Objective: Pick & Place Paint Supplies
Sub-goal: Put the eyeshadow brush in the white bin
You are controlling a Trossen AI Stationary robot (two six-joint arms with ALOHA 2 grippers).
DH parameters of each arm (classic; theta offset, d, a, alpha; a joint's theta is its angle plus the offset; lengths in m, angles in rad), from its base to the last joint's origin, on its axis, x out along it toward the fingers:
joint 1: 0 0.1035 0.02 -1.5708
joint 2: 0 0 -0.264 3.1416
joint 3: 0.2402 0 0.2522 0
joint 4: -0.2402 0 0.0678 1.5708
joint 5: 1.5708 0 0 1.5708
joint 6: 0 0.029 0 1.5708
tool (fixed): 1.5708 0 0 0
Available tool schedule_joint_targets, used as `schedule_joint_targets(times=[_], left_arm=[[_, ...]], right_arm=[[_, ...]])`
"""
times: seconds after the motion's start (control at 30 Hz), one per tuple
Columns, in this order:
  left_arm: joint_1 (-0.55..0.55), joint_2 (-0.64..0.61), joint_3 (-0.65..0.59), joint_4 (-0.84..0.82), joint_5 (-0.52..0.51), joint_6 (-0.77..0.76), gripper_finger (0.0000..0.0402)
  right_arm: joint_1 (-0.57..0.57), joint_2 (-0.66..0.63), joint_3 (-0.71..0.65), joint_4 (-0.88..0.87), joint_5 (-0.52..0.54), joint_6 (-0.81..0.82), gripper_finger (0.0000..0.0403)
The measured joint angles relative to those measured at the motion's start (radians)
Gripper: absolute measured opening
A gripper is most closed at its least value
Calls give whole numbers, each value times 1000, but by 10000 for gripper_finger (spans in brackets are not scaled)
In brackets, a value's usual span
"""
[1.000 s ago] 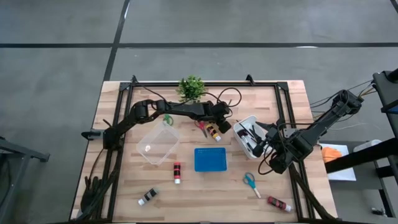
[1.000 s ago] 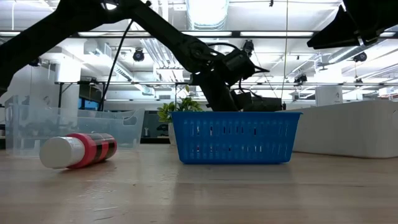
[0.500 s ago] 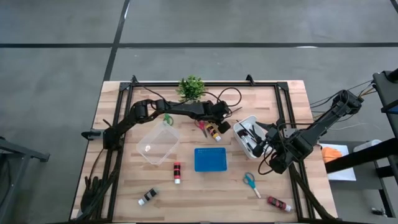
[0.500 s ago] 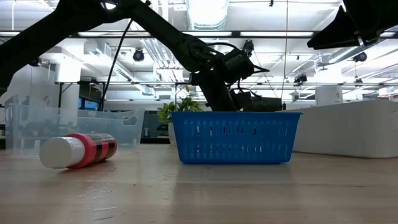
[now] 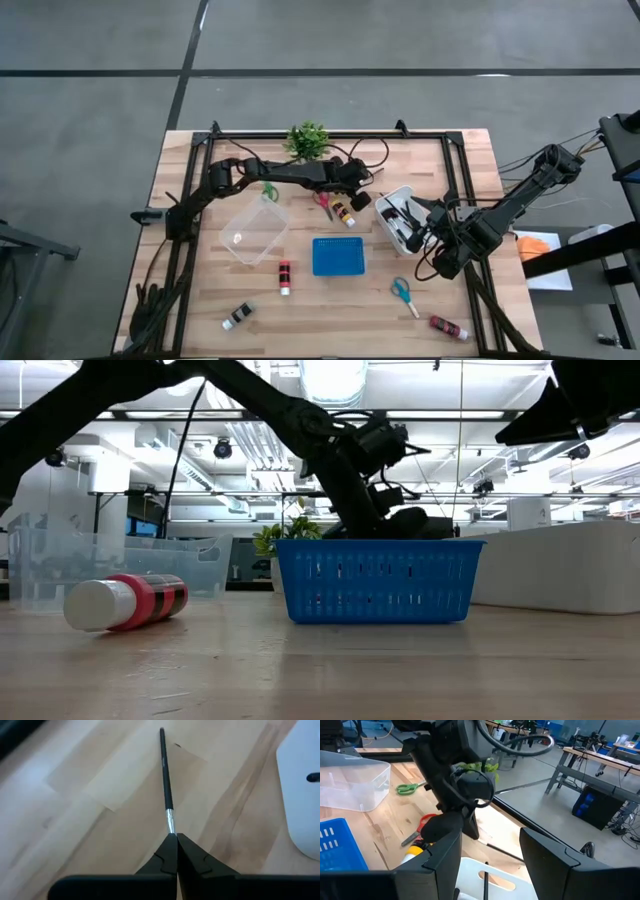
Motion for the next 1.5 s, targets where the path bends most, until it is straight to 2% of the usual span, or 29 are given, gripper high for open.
schedule_joint_targets(times=[0.37,1.5], left_arm=[[0,-48,1,-13,-63,29,0],[-2,-72,3,-17,-63,55,0]], right_arm=[[5,0,-4,2,3,0,199],[5,0,-9,4,5,0,199]])
